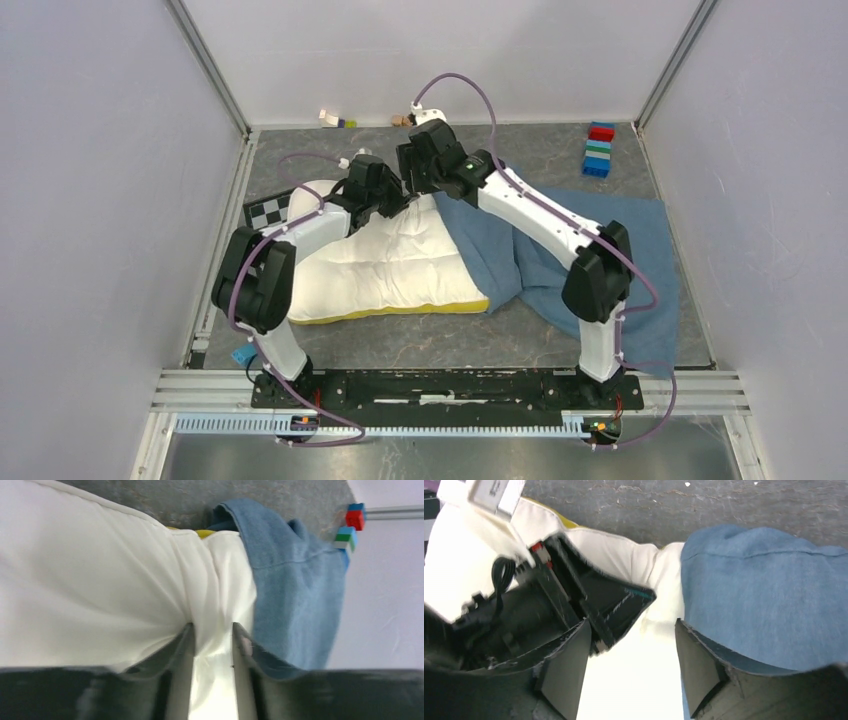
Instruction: Put the pillow into the pillowcase
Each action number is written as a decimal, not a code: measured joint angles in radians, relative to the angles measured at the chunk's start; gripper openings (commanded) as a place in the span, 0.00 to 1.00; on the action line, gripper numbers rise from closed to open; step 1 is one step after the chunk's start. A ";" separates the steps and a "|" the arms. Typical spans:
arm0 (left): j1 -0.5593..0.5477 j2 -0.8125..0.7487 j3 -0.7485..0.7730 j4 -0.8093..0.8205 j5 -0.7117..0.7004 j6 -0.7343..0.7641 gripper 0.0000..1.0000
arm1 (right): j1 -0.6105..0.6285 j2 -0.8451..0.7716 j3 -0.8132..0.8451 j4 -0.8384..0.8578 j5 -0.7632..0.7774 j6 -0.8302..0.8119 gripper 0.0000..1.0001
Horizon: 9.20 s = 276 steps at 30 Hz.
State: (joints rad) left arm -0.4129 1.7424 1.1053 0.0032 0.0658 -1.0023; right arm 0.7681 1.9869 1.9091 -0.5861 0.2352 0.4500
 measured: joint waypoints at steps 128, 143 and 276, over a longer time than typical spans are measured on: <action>-0.375 -0.403 -0.271 -0.079 -0.217 -0.017 0.18 | 0.153 -0.566 -0.815 0.191 0.045 -0.055 0.17; -0.228 -0.610 -0.127 -0.393 -0.293 0.109 1.00 | 0.044 -0.477 -0.553 0.180 0.067 -0.179 0.83; -0.103 -0.602 0.201 -0.819 0.013 0.523 1.00 | -0.109 -0.143 -0.328 0.070 -0.081 -0.138 0.81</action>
State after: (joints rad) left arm -0.5159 1.1408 1.3060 -0.8158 0.0792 -0.4793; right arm 0.6594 1.8442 1.5814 -0.5163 0.1539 0.3115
